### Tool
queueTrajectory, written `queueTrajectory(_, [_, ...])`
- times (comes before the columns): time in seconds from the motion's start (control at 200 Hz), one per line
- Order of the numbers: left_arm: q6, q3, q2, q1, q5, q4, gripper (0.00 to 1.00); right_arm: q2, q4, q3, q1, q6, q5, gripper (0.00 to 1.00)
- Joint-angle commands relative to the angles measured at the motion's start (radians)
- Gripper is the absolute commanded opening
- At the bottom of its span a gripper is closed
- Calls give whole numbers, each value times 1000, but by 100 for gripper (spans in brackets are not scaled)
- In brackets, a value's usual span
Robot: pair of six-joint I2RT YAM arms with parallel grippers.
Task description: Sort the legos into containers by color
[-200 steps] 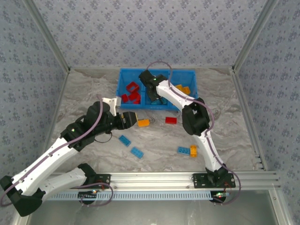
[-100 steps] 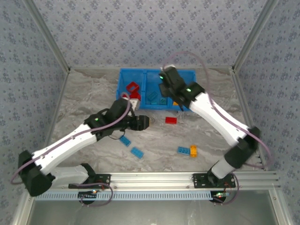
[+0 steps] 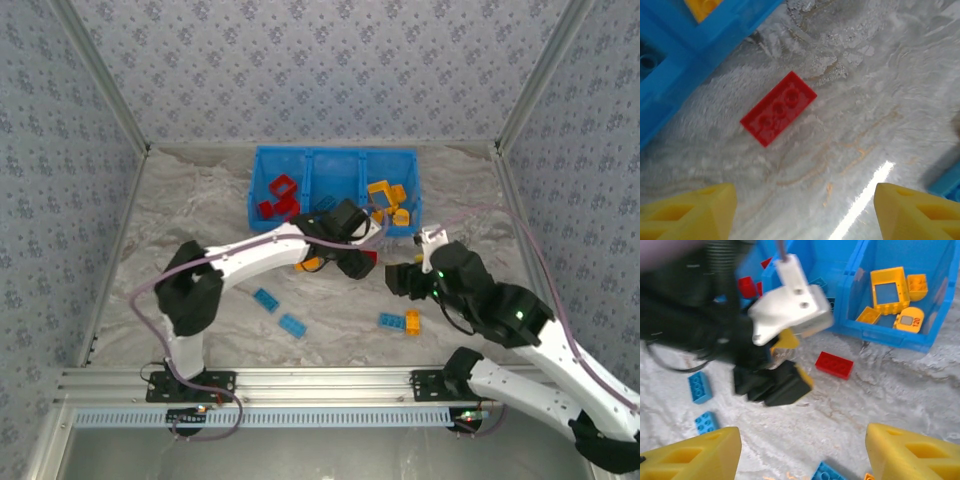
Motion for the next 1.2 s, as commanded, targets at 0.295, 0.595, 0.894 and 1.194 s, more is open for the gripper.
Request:
queueTrajectory(0.295, [345,333,296,2,-41,-141,74,-193,-33,-65,68,190,-119,75])
queueTrajectory(0.595, [380,416,391,9,-50,-217,74,-297,-69,-92,72,249,-117,76])
queueTrajectory(0.894, [380,460,433,26,-52,-251,72,-280,-23,-120,72,257,-132,74])
queueTrajectory(1.194, [340,377,398,17,-33,-220,57,-246,1,-125,72,239,-132,74])
